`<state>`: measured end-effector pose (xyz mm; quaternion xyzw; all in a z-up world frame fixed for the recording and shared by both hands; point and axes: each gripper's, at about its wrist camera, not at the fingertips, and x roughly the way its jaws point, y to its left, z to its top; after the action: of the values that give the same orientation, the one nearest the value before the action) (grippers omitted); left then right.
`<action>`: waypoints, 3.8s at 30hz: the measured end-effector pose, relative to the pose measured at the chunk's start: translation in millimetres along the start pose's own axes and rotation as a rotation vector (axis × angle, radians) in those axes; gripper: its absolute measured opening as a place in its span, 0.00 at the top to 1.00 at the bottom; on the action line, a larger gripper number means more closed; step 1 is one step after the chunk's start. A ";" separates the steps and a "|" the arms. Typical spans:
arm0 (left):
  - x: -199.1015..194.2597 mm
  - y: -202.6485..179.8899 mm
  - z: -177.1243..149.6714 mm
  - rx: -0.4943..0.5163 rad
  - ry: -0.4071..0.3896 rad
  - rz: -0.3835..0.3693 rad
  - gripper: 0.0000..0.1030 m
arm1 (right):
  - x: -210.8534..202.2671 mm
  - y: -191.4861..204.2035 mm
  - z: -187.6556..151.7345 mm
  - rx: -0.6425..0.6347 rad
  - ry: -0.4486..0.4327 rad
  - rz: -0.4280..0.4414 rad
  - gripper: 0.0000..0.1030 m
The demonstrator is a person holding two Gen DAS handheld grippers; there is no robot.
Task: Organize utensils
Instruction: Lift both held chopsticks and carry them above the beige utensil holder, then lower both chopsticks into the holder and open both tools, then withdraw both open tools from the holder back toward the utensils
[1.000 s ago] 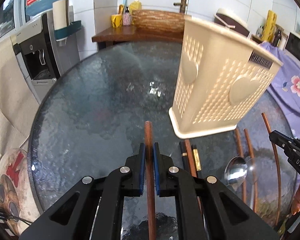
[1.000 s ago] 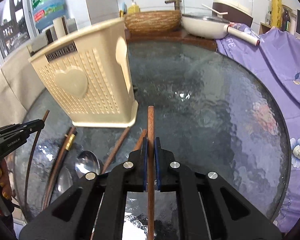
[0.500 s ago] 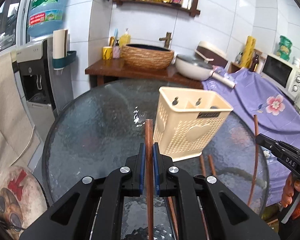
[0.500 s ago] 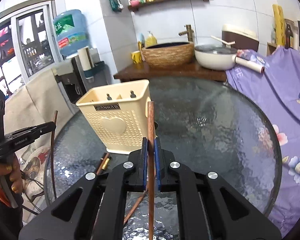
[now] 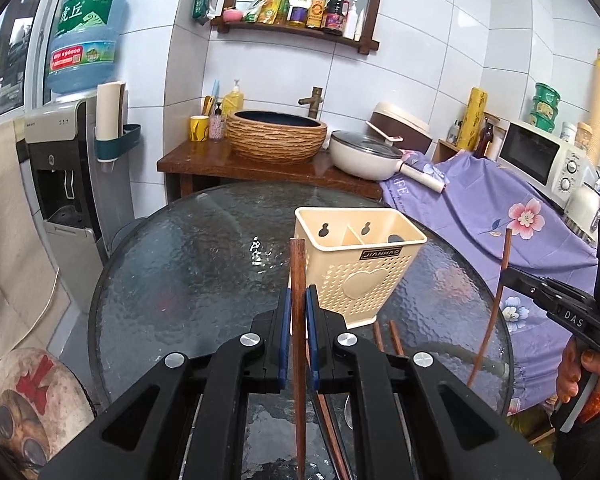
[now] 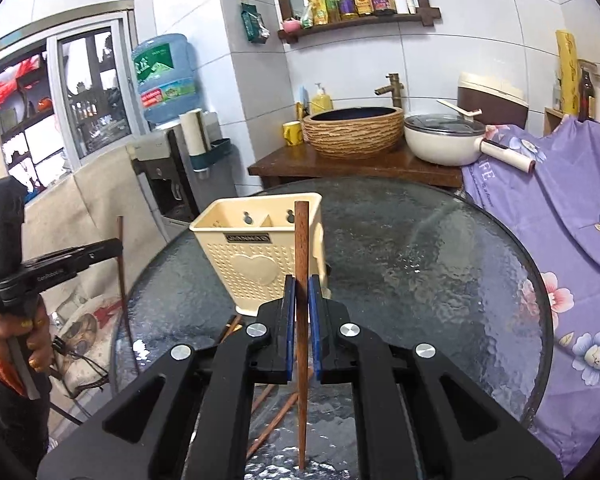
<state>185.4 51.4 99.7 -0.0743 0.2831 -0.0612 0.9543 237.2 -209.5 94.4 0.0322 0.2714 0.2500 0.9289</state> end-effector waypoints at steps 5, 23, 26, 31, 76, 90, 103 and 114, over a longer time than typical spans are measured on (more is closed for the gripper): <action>-11.6 -0.5 9.6 0.009 -0.027 -0.012 0.93 | -15.3 4.9 13.7 -0.012 -0.027 0.025 0.93; -51.5 -25.3 97.1 0.077 -0.133 -0.091 0.93 | -33.5 42.8 107.1 -0.122 -0.071 0.066 0.93; -62.3 -34.4 132.6 0.084 -0.190 -0.074 0.93 | -37.2 45.5 139.3 -0.113 -0.112 0.056 0.93; -57.7 -49.5 182.0 0.066 -0.227 -0.059 0.93 | -31.6 53.3 189.4 -0.112 -0.187 -0.006 0.93; 73.4 -19.7 87.3 -0.009 -0.096 0.071 0.36 | 92.1 3.3 103.9 0.014 -0.126 -0.124 0.40; 20.9 -9.7 7.2 -0.003 -0.131 0.114 0.06 | 45.5 10.0 32.1 0.001 -0.114 -0.186 0.31; 52.1 21.5 -85.1 -0.078 0.090 0.159 0.13 | 71.9 1.9 -87.0 0.034 0.151 -0.241 0.29; 74.4 16.2 -112.3 -0.079 0.211 0.096 0.47 | 93.0 12.7 -129.0 0.016 0.286 -0.254 0.45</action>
<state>186.8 43.5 -35.7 -0.0914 0.3872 -0.0115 0.9174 232.0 -163.3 -58.2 -0.0309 0.4046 0.1307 0.9046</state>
